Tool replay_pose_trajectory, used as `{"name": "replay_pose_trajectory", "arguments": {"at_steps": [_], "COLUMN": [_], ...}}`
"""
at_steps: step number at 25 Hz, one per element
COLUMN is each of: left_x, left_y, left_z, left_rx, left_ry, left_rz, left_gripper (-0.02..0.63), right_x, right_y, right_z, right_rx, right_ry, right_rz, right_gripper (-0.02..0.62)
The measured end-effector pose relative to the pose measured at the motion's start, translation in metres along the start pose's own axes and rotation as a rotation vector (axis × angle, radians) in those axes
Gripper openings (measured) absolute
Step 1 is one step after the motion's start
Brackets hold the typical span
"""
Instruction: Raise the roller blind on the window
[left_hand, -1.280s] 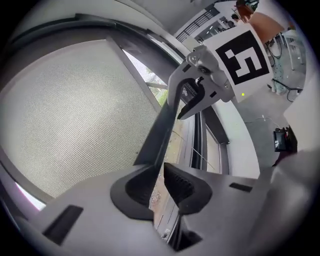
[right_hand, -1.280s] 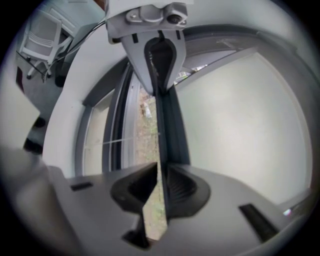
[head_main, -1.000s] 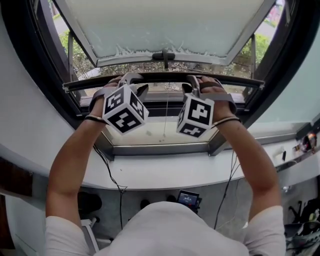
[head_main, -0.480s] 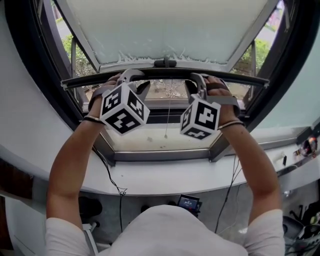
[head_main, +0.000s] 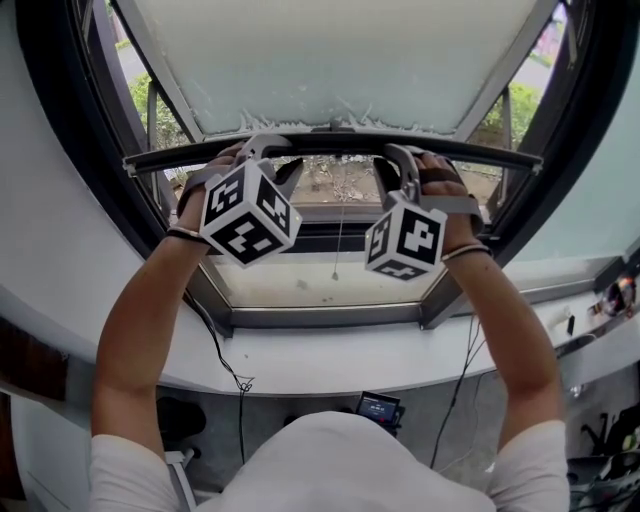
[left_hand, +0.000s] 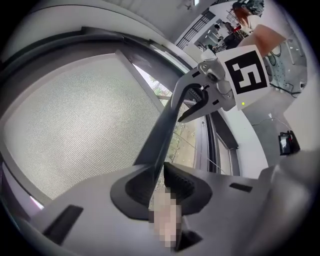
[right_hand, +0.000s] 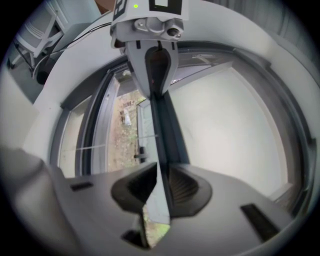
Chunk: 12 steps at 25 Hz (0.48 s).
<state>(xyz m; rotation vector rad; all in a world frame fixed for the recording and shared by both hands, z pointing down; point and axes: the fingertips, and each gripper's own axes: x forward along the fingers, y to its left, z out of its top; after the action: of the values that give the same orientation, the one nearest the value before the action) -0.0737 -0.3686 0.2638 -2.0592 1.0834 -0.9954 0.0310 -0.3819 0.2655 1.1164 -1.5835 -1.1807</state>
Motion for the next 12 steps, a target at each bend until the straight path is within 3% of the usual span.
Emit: {"name": "replay_pose_trajectory", "arguments": {"at_steps": [12], "left_x": [-0.003], "left_y": [0.007], "left_z": [0.005], "left_rx": [0.016], "left_ry": [0.006], "left_rz": [-0.003], "left_gripper": [0.069], "right_x": [-0.003], "right_y": [-0.011], "right_z": [0.003], "right_rx": [0.041], "right_ry": [-0.035], "right_rz": [-0.056], "right_gripper": [0.074]}}
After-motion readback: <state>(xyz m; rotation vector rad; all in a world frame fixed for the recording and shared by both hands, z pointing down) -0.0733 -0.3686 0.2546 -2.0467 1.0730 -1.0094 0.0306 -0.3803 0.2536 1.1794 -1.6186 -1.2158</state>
